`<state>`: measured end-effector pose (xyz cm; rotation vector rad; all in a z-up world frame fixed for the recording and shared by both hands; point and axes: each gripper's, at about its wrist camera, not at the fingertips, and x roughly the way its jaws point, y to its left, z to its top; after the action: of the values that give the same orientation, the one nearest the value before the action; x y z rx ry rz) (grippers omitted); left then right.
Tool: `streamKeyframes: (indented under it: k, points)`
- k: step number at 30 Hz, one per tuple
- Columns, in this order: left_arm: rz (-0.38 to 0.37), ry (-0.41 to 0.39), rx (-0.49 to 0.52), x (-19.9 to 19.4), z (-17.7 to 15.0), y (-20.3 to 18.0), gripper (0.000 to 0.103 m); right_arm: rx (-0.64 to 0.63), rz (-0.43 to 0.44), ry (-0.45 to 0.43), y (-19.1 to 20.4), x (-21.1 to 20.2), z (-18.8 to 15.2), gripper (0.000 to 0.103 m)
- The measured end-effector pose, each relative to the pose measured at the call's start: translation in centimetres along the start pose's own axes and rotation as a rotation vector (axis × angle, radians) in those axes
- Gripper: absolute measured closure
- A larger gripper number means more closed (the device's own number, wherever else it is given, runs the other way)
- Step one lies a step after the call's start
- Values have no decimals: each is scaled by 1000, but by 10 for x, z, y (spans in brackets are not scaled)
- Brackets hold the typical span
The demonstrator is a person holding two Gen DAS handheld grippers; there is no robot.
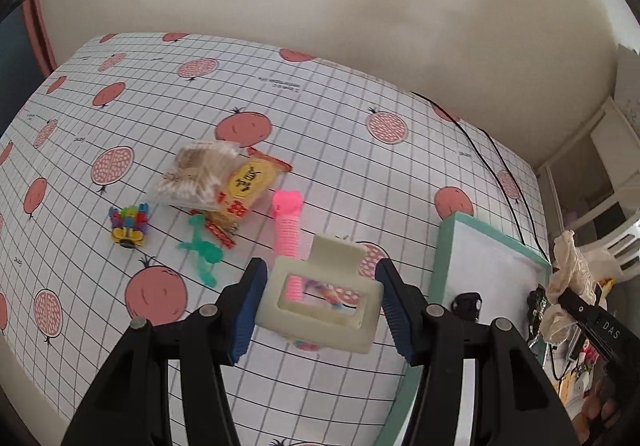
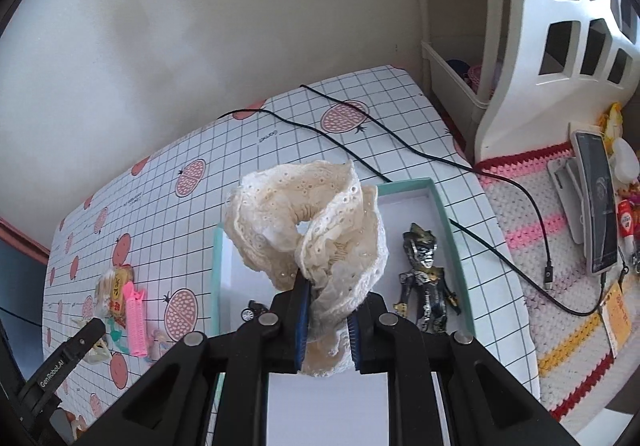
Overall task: Organize objects
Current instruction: 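Carry the clip with left tool while right tool carries the scrunchie over the tray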
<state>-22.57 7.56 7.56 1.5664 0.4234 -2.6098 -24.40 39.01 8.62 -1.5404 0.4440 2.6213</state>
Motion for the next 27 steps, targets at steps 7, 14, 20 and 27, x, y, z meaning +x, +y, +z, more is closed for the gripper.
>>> streamKeyframes:
  k: [7,14,20,27]
  points:
    - [-49,43,88,11,-19,-51,46,52,-30,-17,-37,-9,3,86]
    - [-91,78,188,17,-38,-95,46,74,-31,-20,-51,-12,3,86]
    - [-114,122,246,25,-51,-113,46,43,-28,-4,-40,-5,0,86]
    - [-127,207,273,41,-62,-116,46,-19,-48,55,-23,15,-11,85]
